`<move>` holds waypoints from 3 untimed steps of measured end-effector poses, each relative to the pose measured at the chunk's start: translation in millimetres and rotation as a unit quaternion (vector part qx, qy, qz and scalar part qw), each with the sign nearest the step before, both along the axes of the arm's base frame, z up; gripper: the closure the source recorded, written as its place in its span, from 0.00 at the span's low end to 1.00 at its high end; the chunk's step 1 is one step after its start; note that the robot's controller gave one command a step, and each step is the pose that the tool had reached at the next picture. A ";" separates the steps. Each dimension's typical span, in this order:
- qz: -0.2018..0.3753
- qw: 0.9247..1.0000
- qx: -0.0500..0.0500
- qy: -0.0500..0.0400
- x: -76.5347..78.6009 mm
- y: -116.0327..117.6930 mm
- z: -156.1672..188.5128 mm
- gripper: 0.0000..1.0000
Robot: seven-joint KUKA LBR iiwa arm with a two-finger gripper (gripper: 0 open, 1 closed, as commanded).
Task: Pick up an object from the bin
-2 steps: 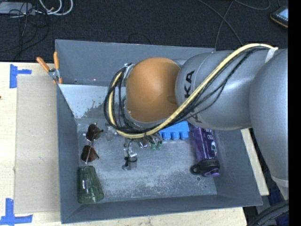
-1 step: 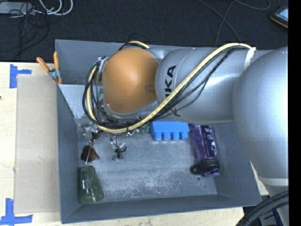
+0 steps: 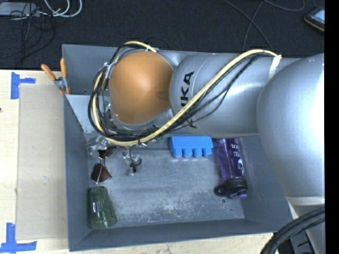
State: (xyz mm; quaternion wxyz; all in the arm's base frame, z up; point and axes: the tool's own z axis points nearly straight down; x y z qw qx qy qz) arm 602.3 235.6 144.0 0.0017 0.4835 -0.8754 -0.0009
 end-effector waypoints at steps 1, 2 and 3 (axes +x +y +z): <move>-0.007 1.000 0.001 0.001 17.9 4.4 -78.1 0.00; 0.147 0.989 0.003 -0.005 16.5 11.8 -73.9 1.00; 0.147 0.989 0.003 -0.005 16.6 11.6 -74.0 1.00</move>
Offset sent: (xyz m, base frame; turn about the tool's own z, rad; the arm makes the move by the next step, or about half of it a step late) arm 0.0160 0.0114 -0.0740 -0.3021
